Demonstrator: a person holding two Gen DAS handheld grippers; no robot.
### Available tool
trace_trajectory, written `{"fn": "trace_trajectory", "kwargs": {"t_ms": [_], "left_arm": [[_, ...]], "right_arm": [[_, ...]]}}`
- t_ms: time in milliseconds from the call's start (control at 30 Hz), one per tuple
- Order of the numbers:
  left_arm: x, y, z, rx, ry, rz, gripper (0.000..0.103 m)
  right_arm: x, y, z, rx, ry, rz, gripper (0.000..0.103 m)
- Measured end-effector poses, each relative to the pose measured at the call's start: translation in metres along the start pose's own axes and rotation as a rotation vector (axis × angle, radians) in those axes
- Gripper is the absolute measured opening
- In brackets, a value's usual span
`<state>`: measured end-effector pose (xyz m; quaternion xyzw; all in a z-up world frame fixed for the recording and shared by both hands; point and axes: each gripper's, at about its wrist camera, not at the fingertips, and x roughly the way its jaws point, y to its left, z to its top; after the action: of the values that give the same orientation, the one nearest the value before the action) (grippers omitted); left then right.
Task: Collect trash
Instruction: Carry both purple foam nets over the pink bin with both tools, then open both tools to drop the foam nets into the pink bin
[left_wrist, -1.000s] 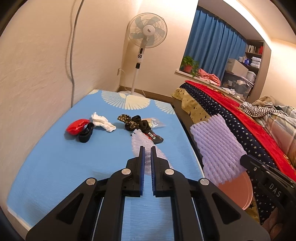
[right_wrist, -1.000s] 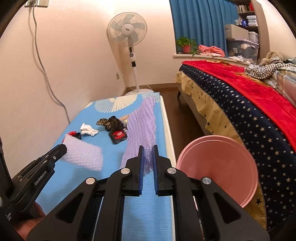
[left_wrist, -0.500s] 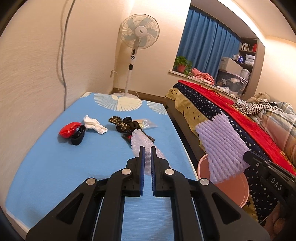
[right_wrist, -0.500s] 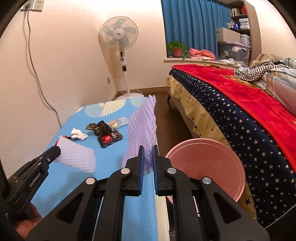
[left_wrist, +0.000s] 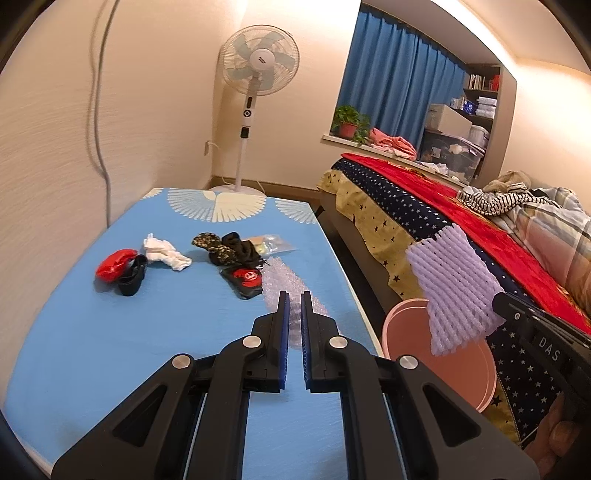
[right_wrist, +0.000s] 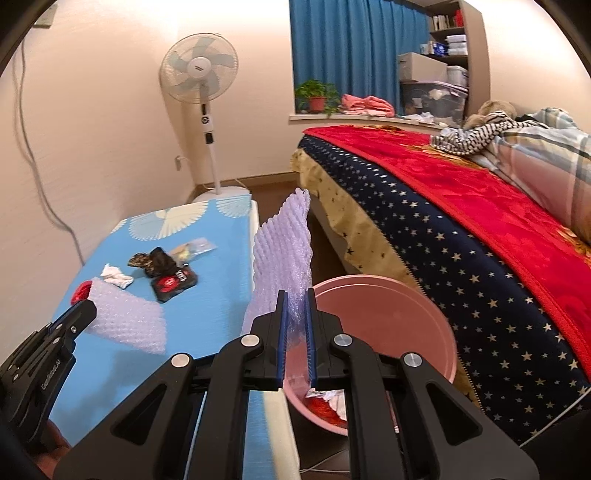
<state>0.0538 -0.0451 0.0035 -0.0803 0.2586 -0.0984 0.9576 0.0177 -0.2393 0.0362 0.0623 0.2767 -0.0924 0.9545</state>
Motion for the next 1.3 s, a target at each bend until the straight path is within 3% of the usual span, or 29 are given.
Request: {"fn": "trace_trajectory", "kwargs": {"t_ms": [533, 1133, 1233, 1267, 1300], "left_arm": [[0.026, -0.054, -0.001, 0.074, 0.013, -0.105, 0.006], [0.071, -0.122, -0.018, 0.128, 0.095, -0.235, 0.006], [0.079, -0.124, -0.02, 0.125, 0.125, -0.255, 0.007], [0.081, -0.124, -0.021, 0.121, 0.135, -0.253, 0.01], [0.085, -0.123, -0.022, 0.113, 0.148, -0.254, 0.017]], "right_arm": [[0.01, -0.034, 0.006, 0.027, 0.02, -0.148, 0.009], [0.019, -0.074, 0.008, 0.107, 0.054, -0.275, 0.009], [0.019, -0.075, 0.009, 0.118, 0.055, -0.291, 0.013], [0.019, -0.076, 0.008, 0.121, 0.06, -0.296, 0.021], [0.02, -0.077, 0.008, 0.122, 0.064, -0.301, 0.037]]}}
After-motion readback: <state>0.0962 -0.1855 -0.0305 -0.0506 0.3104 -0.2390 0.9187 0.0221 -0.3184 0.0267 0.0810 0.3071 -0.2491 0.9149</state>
